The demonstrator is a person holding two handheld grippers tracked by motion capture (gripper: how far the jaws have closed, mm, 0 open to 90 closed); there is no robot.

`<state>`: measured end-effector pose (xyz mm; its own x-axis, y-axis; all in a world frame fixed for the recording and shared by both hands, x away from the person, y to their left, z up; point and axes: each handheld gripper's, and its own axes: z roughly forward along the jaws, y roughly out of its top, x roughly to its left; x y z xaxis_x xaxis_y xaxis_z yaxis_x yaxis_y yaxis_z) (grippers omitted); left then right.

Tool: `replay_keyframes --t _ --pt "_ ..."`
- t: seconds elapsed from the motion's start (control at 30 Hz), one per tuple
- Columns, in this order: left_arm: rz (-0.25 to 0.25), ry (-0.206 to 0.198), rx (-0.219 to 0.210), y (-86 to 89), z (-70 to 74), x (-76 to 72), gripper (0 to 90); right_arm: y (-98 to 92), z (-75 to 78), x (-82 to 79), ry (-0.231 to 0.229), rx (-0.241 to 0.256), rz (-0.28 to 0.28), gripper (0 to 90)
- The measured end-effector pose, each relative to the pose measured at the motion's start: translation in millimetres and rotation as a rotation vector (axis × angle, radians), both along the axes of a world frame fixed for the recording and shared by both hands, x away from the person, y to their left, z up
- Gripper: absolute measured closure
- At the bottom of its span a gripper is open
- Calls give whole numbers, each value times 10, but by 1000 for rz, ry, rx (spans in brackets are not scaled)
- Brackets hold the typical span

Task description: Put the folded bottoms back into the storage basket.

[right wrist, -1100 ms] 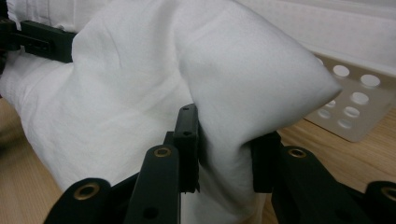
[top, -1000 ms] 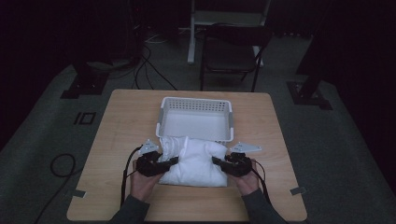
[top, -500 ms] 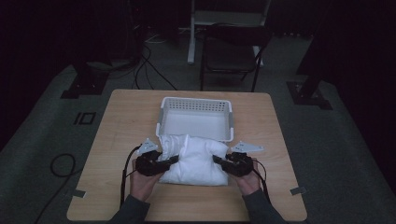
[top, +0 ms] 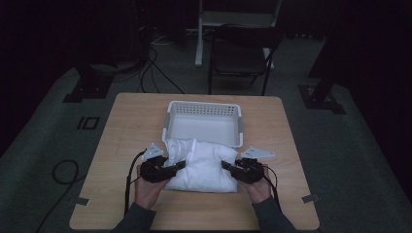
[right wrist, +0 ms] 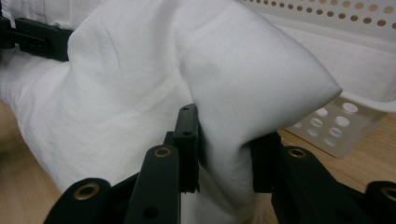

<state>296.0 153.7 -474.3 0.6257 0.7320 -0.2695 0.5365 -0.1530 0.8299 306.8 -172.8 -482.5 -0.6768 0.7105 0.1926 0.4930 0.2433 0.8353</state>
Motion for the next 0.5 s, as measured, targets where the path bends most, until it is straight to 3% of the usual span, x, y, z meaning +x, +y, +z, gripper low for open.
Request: replay_keyframes --t 0.5 --pt "2 -16 -13 20 103 22 549 16 100 15 -24 2 -4 709"
